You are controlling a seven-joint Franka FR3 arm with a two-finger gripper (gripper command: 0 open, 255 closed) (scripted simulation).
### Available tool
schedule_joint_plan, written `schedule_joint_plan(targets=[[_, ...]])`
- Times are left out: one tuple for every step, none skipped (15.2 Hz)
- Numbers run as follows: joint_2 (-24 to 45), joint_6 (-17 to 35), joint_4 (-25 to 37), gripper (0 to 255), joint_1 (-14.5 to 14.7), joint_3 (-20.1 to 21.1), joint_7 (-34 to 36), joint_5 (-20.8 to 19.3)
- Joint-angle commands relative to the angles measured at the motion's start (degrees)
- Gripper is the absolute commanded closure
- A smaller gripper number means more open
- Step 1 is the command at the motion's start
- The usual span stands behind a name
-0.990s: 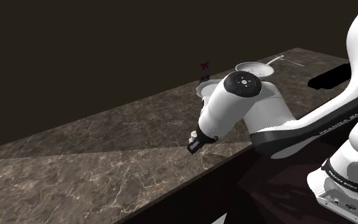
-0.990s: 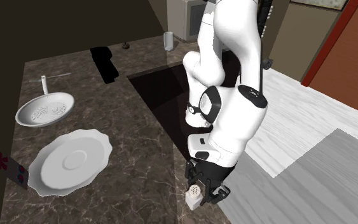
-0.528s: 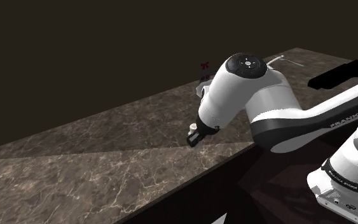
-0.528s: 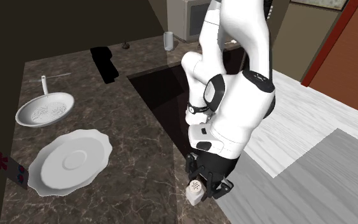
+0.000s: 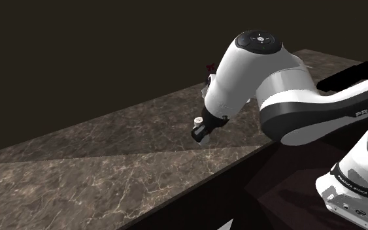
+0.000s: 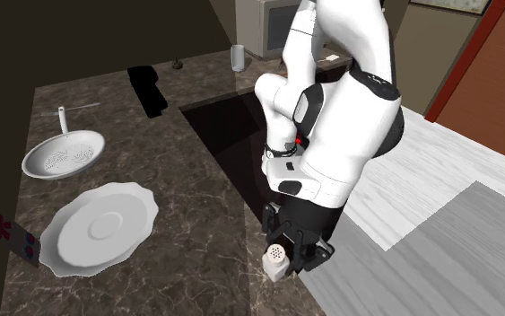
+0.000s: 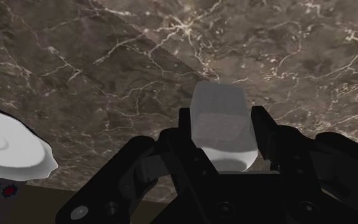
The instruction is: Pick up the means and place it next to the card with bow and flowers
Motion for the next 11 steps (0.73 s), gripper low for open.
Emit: schedule_joint_plan(targets=[[-1.0, -1.7, 0.9, 255, 0.8, -0.9, -0.9, 0.9], [-1.4, -2.5, 1.3, 255, 1.1, -1.4, -1.3, 1.3], [-1.8, -3.3, 1.8, 255, 1.4, -1.8, -1.7, 1.6], [-2.1, -4.1, 2.2, 255, 1.6, -2.2, -2.1, 1.9], [-2.5, -4.9, 2.7, 255, 1.9, -2.6, -2.5, 2.2], [-2.8, -5.7, 3.2, 255, 2.1, -2.9, -2.9, 2.4], [-3.1, -6.5, 3.7, 255, 2.2, -3.3, -3.2, 2.7], [-3.4, -7.2, 4.3, 255, 2.4, -3.6, -3.5, 2.9], [-3.7, -8.0, 4.8, 255, 2.6, -3.9, -3.8, 3.1], [-3.9, -8.8, 5.3, 255, 2.7, -4.3, -4.1, 3.2], [-4.2, -9.6, 5.9, 255, 2.8, -4.6, -4.4, 3.4]])
